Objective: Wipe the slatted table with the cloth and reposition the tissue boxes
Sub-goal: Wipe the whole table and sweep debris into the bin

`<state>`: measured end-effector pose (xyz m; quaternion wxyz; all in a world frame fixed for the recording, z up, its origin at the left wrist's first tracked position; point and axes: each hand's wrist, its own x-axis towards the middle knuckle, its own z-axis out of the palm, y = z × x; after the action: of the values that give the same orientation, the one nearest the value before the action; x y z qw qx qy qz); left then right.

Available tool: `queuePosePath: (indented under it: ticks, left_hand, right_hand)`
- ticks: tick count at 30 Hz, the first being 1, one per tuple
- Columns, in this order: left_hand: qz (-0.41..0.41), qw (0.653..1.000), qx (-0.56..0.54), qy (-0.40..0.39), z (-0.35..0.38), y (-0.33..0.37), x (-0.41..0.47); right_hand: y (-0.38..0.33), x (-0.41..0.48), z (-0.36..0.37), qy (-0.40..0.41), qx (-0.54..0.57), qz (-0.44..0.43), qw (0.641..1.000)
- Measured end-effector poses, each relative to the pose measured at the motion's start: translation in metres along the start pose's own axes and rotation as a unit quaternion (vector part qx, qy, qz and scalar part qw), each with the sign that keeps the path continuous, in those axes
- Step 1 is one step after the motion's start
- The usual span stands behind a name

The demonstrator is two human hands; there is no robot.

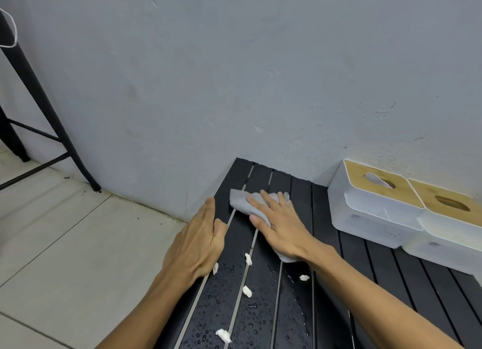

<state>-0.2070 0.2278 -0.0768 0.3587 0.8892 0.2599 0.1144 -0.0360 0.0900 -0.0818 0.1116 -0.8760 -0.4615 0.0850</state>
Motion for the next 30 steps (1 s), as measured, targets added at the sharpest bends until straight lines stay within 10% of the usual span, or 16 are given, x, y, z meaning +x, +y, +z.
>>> queuePosePath:
  ticks: [17, 30]
  left_hand:
    - [0.001, 1.0, 0.019, -0.005, 0.0, 0.002, -0.001]
    - [0.003, 1.0, 0.014, -0.009, -0.001, 0.001, -0.002]
  right_hand:
    - [0.027, 0.082, -0.012, 0.137, 0.004, 0.184, 0.973]
    - [-0.013, -0.009, -0.008, 0.05, -0.005, 0.043, 0.998]
